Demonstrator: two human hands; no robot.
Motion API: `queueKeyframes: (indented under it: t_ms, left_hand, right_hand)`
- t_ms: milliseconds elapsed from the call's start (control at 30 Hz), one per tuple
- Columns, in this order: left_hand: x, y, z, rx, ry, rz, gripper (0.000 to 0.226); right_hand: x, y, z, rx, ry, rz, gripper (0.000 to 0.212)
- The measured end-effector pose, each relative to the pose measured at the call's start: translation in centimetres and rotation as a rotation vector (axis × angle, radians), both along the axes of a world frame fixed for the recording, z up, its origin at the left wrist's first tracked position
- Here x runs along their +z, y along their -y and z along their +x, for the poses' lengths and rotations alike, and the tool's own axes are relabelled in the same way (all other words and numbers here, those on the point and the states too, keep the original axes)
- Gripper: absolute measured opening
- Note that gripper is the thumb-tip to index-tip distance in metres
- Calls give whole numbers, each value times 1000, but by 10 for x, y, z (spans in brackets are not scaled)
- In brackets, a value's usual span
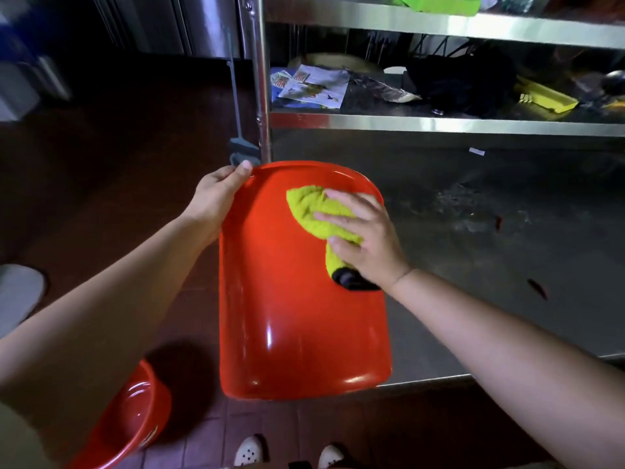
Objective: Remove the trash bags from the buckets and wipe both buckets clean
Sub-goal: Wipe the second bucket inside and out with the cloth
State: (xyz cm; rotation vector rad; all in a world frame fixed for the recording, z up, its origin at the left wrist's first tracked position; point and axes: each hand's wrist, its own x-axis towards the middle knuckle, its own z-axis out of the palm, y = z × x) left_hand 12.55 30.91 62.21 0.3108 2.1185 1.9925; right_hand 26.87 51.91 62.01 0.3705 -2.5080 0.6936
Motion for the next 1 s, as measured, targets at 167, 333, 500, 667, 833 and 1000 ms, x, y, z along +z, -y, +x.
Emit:
queueKeyframes:
  t_ms: [167, 333, 500, 667, 833, 1000]
  left_hand:
    - [-11, 10, 1, 74, 46, 29, 29]
    - [-15, 18, 12, 101, 72, 5, 24]
    - [22, -14, 11, -88, -177, -166, 21]
    - [25, -31, 0, -155, -215, -484, 37]
    - [18, -24, -1, -100, -109, -326, 47]
    - [22, -14, 0, -96, -36, -234, 31]
  right_hand:
    - [17, -3, -34, -104, 81, -80, 31]
    - [19, 24, -17, -124, 73, 13, 31]
    - [16, 52, 20, 35, 40, 189, 28]
    - [1, 63, 65, 234, 50, 300, 32]
    - [-10, 46, 77, 472, 31, 358, 35]
    - [-1, 30, 22, 370, -60, 281, 31]
